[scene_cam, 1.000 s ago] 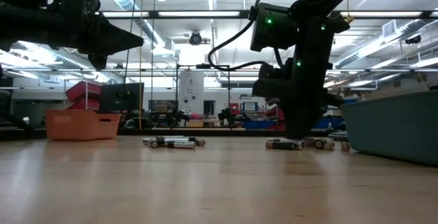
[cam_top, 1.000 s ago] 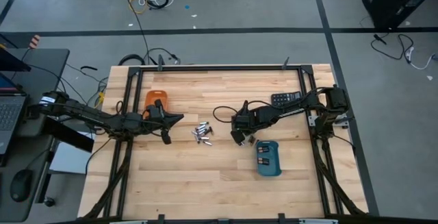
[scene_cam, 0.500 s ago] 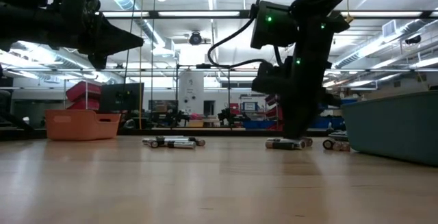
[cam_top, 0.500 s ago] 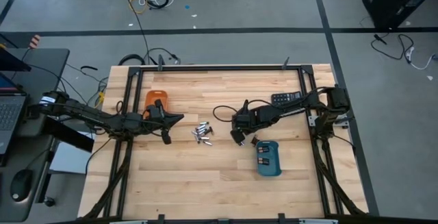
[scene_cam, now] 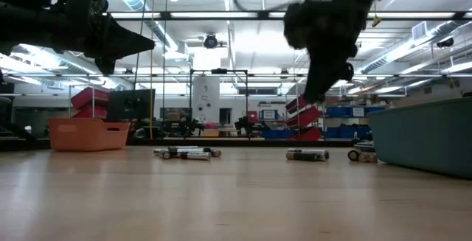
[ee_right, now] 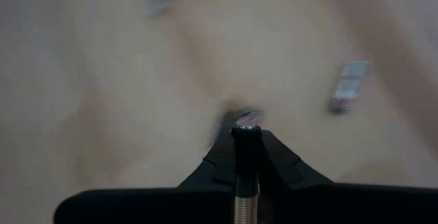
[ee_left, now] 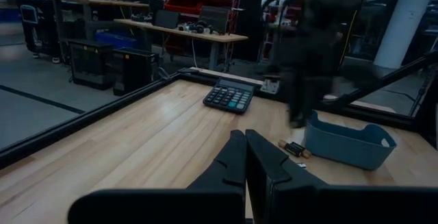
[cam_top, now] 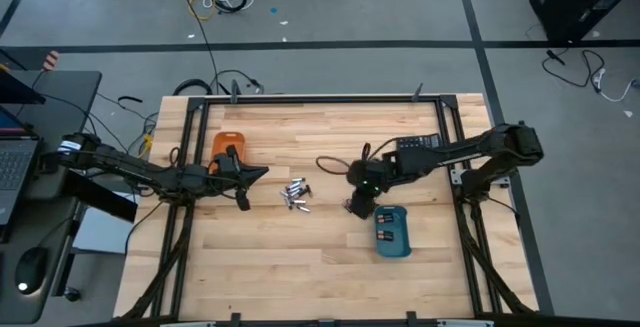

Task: Sort batteries
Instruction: Put the black battery into the blue bin

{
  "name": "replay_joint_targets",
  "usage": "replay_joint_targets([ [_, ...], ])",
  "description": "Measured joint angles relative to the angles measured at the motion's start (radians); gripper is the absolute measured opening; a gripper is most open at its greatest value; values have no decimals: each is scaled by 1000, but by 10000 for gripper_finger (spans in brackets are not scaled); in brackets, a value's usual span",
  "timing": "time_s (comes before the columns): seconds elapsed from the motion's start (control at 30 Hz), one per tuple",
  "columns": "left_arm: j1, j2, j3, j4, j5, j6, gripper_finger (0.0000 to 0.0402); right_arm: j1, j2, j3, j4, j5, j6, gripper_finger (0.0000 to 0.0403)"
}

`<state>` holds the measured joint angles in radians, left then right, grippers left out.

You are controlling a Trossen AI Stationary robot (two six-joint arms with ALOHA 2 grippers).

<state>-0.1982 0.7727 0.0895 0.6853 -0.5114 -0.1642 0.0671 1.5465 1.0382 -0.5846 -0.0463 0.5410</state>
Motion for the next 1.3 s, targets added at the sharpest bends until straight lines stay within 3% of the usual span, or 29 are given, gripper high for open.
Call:
replay_joint_targets([
  [0.23, 0, 0, 0, 7, 0, -4, 0, 158, -87, 3, -94, -81, -210, 24],
  [0.4, 0, 0, 0, 30, 0, -5, 0, 239, -91, 3, -294, -12, -175, 24],
  [0.53, 0, 0, 0, 53, 0, -5, 0, 274, -74, 3, -325, 40, -177, 27],
  [0.7, 0, 0, 0, 70, 5, -27, 0, 293, -27, 3, -322, 47, -187, 30],
  [0.93, 0, 0, 0, 72, 5, -28, 0, 299, 24, 3, -316, 56, -170, 82],
  [1.13, -1, 0, 0, 71, 8, -28, 0, 299, 17, 3, -304, 56, -170, 93],
  [1.3, -1, 2, 0, 47, 120, -29, 0, 295, 17, 3, -294, 77, -174, 85],
])
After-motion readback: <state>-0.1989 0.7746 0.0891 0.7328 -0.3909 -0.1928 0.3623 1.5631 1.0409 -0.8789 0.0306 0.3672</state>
